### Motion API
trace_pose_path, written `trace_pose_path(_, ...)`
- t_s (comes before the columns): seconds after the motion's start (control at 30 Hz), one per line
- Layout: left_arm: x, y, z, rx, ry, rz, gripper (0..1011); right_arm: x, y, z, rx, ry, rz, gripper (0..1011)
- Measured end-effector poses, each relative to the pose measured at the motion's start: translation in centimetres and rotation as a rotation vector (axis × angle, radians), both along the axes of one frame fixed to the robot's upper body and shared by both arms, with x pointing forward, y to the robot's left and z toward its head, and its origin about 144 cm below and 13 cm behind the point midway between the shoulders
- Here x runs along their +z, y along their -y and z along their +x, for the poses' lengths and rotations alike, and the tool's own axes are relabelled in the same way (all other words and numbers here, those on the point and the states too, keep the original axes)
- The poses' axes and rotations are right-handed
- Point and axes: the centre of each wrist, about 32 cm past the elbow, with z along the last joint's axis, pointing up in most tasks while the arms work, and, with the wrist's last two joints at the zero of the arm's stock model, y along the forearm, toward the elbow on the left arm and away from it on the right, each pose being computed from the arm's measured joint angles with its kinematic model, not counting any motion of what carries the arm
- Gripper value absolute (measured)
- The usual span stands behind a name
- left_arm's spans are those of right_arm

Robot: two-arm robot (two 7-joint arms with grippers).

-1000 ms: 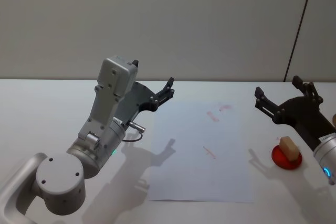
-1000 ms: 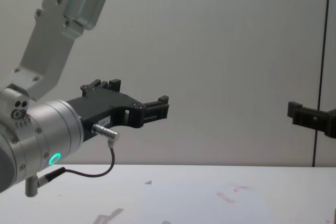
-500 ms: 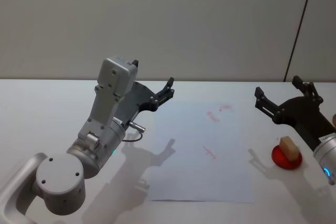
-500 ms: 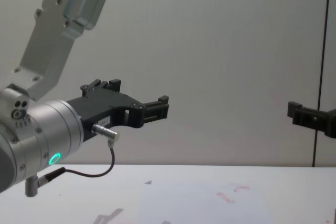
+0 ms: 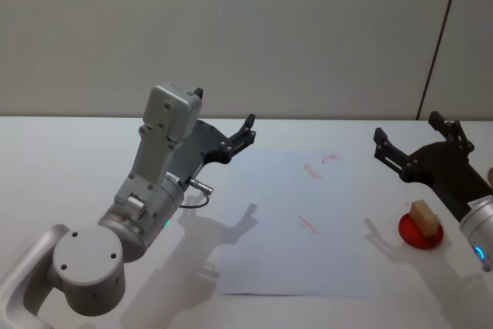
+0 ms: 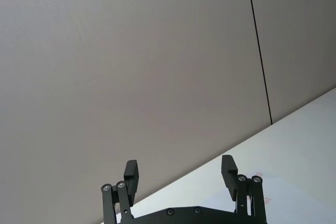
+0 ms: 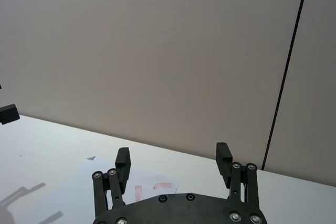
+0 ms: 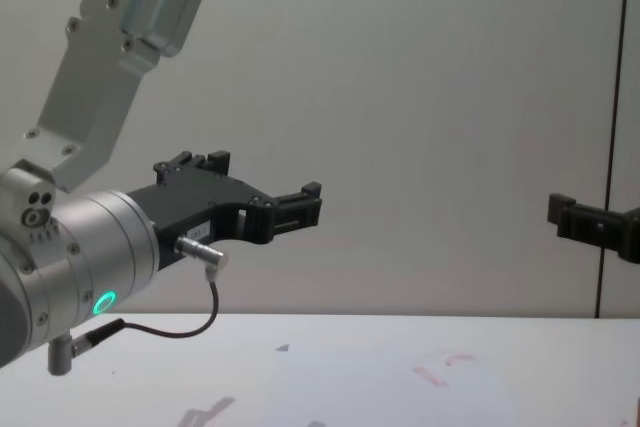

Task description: Use the one hand to pick up the stamp and affix it onto the A4 paper.

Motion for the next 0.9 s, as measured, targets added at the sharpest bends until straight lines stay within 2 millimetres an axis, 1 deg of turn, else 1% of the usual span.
trace_pose_path(0.9,0.0,0.0,0.0,0.0,0.0,0.0,1003,0.02,-0.04,0.0,0.002,-0.007,-0.006,1001)
